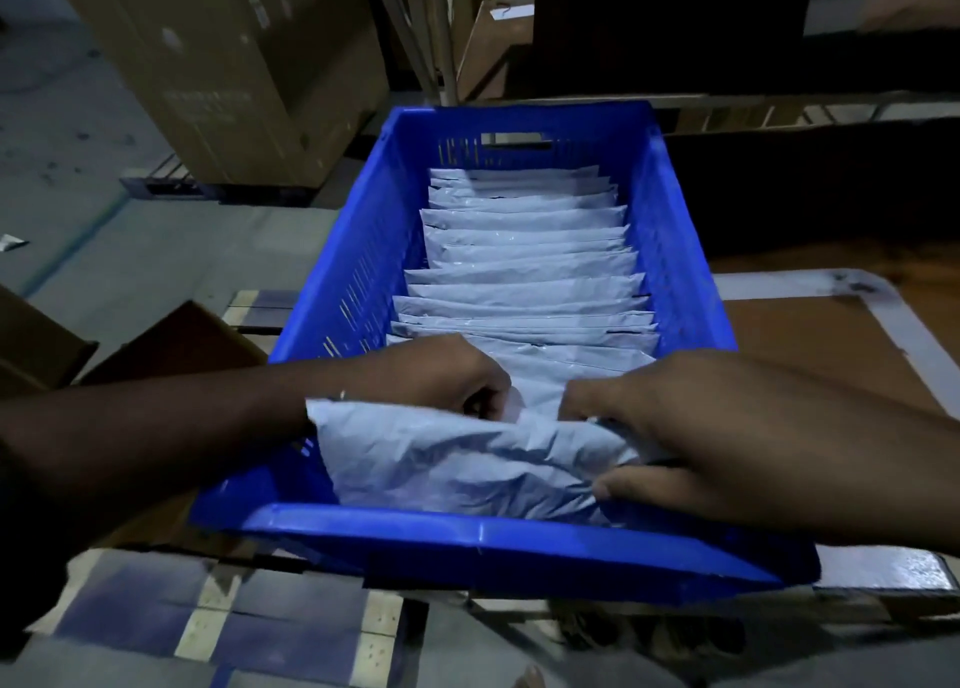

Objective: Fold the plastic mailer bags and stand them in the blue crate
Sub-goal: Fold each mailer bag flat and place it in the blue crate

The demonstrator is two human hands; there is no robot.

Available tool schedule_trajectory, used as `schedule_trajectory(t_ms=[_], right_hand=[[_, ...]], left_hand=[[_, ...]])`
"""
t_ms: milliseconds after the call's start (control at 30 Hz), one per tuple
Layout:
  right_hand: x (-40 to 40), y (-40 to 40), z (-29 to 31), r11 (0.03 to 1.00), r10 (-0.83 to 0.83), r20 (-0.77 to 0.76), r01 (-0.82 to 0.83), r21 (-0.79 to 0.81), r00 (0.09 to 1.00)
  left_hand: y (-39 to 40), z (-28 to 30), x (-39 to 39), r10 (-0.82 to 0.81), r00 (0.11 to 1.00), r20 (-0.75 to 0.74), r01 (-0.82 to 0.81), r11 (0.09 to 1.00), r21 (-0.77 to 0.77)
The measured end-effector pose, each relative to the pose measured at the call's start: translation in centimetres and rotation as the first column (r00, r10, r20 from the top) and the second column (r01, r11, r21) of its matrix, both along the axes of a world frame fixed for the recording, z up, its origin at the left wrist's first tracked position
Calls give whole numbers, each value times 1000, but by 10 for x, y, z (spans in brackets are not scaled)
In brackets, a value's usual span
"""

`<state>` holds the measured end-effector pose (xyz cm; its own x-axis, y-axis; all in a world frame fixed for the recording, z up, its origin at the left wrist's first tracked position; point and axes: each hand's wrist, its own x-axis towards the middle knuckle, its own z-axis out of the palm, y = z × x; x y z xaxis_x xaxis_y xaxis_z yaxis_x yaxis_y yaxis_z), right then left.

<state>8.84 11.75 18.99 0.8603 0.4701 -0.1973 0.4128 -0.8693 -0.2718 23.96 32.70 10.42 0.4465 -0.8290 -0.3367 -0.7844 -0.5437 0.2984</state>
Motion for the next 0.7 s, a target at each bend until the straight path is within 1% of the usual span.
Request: schedule_trajectory(t_ms=[33,100,167,233,300,367,467,600,700], right_hand=[[3,4,-8,998,22,-11,-23,-51,1000],[8,15,-24,988,58,-85,-69,-137,995],[13,23,-35,980,59,-142,-85,-181,988],[16,26,-41,978,32,-177,-67,-196,984],[17,25,-44,980,23,-181,-58,-191,983],[16,21,-42,974,31,-136,-60,-217,990],[16,14,-36,969,21,-148,-56,-240,989],[18,19,-41,965,-44,-200,-10,-261,979],[19,25,-57,958,-68,-175,16,-285,982]], left_hand=[[-3,6,-2,-42,999,31,42,999,-5],[0,13,-3,-56,997,59,55,998,14],[1,17,-6,-47,997,58,46,998,33],[2,18,-9,-49,996,70,44,997,62],[6,19,-10,-57,995,82,50,996,77],[14,21,-12,-81,992,96,71,992,104],[25,19,-16,-100,991,85,97,995,38],[26,14,-23,-71,996,55,68,996,51],[25,14,-30,-37,999,23,36,999,29]])
